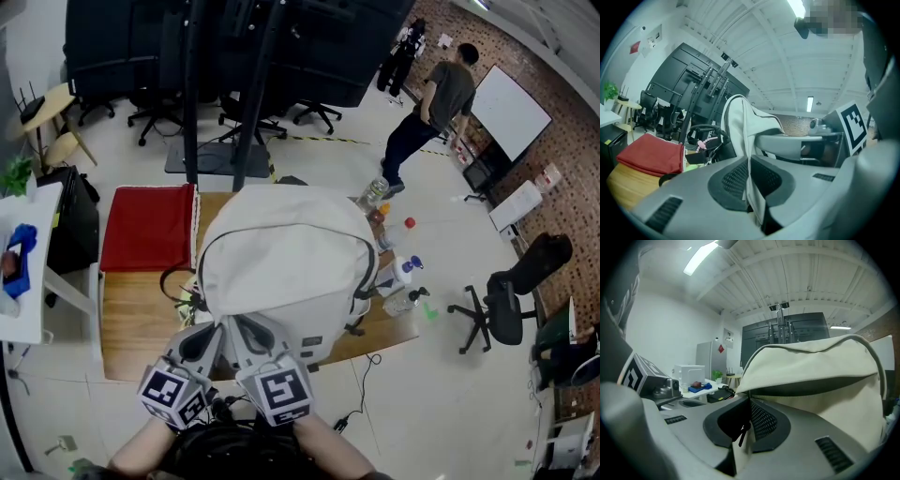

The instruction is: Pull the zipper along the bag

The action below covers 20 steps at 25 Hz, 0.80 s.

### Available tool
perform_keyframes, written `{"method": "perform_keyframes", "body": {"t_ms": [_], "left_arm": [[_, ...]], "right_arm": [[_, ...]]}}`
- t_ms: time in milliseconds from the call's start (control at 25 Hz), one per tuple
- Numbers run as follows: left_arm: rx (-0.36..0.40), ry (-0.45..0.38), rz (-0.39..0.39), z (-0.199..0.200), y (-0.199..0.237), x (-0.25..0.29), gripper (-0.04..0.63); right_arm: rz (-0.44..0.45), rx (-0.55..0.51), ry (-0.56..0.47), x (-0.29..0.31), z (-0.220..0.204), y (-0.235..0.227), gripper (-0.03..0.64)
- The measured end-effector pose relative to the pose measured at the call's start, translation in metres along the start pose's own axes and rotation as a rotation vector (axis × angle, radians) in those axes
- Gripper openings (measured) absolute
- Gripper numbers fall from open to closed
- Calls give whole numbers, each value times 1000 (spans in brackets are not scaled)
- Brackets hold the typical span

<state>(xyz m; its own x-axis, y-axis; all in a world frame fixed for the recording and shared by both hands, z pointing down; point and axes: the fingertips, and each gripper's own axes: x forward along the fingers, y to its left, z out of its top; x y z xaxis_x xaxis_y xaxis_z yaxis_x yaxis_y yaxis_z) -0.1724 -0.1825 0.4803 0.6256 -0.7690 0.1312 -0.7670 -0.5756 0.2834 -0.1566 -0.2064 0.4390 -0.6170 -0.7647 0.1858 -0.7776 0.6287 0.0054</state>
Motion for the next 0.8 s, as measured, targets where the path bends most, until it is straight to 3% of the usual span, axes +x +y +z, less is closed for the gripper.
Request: {"method": "perform_keyframes", "body": {"t_ms": [800], "left_arm": [[-1, -9, 46, 4, -6, 2, 25]], "right_arm": [[-136, 1, -8, -38, 2, -70, 32]]}}
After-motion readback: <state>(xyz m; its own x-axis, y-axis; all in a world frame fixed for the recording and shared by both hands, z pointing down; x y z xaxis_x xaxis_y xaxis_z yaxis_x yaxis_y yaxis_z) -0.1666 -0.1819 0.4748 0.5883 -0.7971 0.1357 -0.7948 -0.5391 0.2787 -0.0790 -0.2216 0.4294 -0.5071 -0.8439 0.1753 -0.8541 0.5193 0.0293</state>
